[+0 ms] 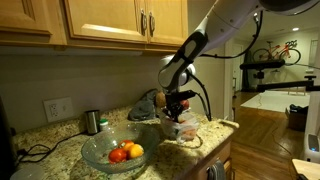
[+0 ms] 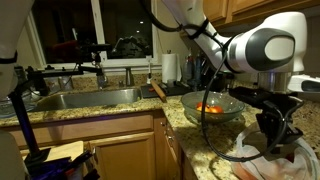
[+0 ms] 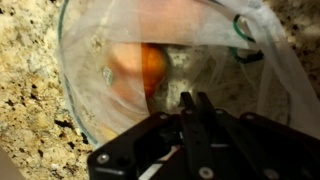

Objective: Pick a peach from the bag and place it in the bowl

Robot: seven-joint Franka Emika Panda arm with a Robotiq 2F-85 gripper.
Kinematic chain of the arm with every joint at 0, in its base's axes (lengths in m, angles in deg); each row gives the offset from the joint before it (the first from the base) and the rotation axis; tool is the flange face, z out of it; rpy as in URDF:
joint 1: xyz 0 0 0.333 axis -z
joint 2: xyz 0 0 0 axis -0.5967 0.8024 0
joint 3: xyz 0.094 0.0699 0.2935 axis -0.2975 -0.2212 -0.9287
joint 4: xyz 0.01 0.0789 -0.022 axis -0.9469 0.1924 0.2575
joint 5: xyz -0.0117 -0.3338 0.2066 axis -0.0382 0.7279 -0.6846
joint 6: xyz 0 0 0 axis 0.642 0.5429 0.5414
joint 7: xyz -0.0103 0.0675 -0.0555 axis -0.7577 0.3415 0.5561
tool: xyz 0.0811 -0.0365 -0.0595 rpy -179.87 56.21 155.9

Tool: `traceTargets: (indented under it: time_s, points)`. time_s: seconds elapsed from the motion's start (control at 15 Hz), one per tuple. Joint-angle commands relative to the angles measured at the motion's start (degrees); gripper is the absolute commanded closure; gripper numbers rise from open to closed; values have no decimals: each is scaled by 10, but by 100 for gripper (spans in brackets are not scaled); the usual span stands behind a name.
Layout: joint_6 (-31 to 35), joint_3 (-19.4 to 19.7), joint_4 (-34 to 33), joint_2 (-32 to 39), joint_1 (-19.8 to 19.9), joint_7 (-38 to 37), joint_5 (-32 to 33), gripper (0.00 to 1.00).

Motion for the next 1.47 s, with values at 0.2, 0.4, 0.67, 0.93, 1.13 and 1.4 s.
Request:
traceTargets:
  time_s: [0.2,0.4,0.67,0.93,1.13,1.4]
  points:
    - [-30,1,-3,-7,7,1,-1,100]
    - [-56,5,-4,-9,2,-6,7,100]
    - [-83,7,-7,-11,-1,-13,14,100]
    - [-76,17,0,-12,-10,-28,45,100]
    - [-75,28,7,-14,-17,-51,75,100]
    - [-100,37,13,-19,-22,-92,93,100]
